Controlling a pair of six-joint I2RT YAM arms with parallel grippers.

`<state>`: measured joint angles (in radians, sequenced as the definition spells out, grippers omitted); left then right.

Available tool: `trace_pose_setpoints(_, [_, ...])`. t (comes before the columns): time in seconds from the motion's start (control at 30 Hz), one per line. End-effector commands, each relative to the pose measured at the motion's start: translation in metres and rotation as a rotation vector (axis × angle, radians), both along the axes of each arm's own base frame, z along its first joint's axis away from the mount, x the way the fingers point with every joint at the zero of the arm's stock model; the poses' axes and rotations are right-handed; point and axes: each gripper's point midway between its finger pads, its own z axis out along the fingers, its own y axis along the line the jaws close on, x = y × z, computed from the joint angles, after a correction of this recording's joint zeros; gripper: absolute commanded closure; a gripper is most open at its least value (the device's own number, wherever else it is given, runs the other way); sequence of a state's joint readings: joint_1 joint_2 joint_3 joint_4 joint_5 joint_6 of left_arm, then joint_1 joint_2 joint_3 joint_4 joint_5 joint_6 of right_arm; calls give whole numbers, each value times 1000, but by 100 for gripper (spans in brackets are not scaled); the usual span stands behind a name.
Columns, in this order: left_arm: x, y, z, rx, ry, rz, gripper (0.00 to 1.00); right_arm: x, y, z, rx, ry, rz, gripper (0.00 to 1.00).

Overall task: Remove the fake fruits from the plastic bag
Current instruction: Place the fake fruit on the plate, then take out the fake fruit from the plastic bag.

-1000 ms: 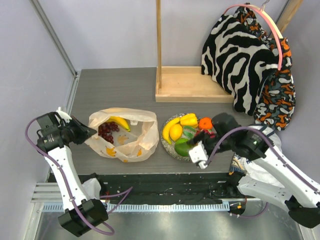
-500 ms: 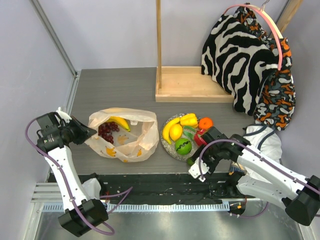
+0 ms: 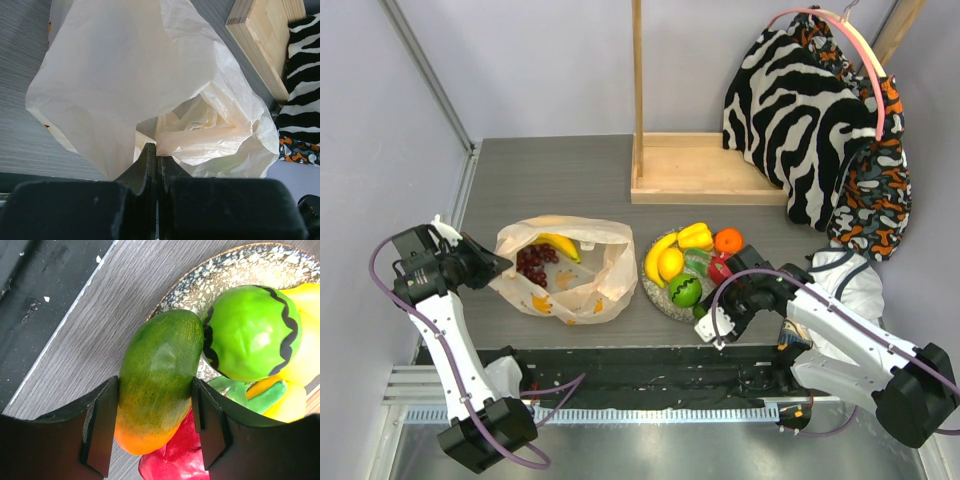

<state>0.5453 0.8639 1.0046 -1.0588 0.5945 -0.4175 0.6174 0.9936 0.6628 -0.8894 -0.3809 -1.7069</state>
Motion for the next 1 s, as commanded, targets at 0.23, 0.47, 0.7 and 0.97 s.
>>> trace_pose_setpoints(0.23, [4, 1, 0, -24, -5, 6, 100, -2, 4, 3, 58, -50, 57, 18])
trace_pose_setpoints(0.47, [5, 1, -5, -39, 7, 7, 100, -4, 12, 71, 190, -91, -18, 2])
trace_pose_setpoints(0.7, [9, 3, -5, -37, 2, 10, 100, 37, 72, 224, 648, -12, -305, 1])
trace_pose_setpoints(0.97, [13, 7, 5, -23, -19, 12, 100, 176, 104, 246, 834, 151, -886, 17])
